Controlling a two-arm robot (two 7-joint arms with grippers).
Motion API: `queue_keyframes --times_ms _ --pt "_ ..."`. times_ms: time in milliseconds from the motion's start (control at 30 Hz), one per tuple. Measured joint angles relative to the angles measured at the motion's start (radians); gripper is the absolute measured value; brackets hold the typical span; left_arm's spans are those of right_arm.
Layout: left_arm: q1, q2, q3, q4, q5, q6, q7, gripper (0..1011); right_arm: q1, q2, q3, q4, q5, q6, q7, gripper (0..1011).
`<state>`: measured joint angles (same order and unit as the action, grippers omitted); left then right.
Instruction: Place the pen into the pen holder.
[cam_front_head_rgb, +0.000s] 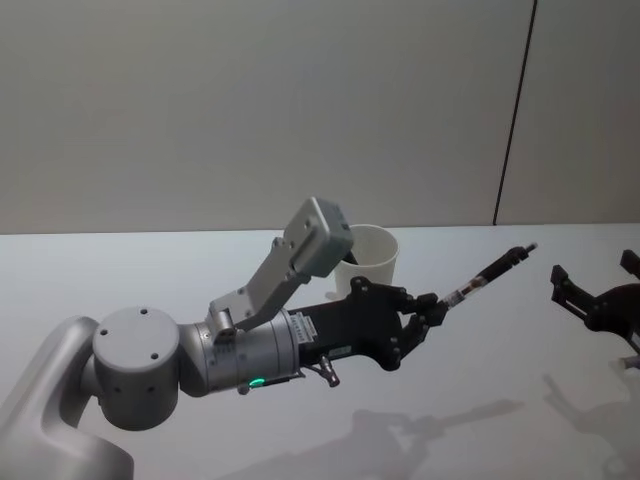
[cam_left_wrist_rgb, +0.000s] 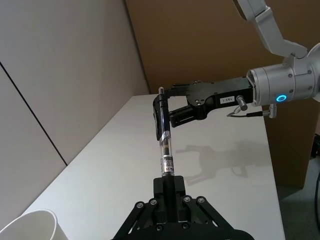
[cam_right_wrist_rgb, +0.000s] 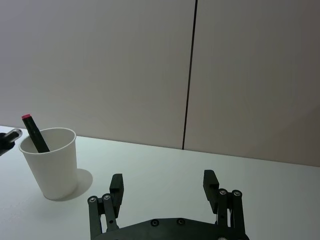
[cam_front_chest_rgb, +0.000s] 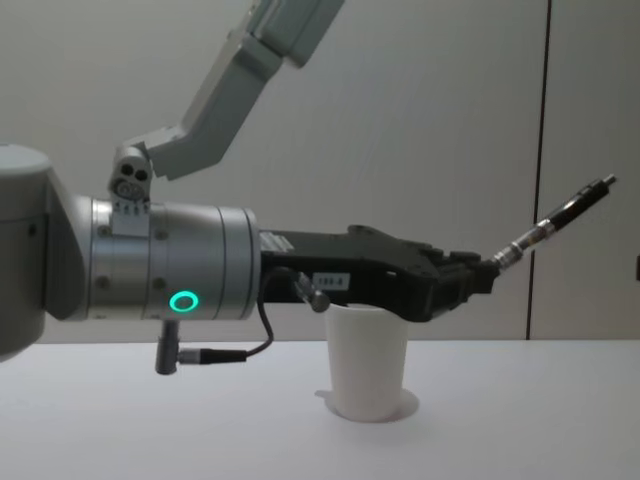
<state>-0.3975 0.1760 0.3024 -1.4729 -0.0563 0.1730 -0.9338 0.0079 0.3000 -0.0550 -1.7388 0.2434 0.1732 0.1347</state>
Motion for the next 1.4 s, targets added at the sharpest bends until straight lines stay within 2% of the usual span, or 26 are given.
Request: queue_keyframes --times_ms 300,567,1167,1400 --pt "0.000 0.000 0.005 0.000 -0.002 0.002 -0.005 129 0.000 0.000 0.000 0.000 0.002 -0.001 0.002 1001" --pt "0.000 0.000 0.007 0.000 -0.003 0.004 -0.007 129 -0.005 0.006 0.006 0.002 0.025 -0.013 0.028 1001" --pt "0.000 0.000 0.009 0.000 -0.003 0.004 -0.009 129 -0.048 0.049 0.038 0.003 0.134 -0.071 0.175 1001" --pt "0.000 0.000 0.009 0.000 -0.003 0.004 -0.009 129 -0.070 0.072 0.055 0.009 0.203 -0.095 0.253 1001"
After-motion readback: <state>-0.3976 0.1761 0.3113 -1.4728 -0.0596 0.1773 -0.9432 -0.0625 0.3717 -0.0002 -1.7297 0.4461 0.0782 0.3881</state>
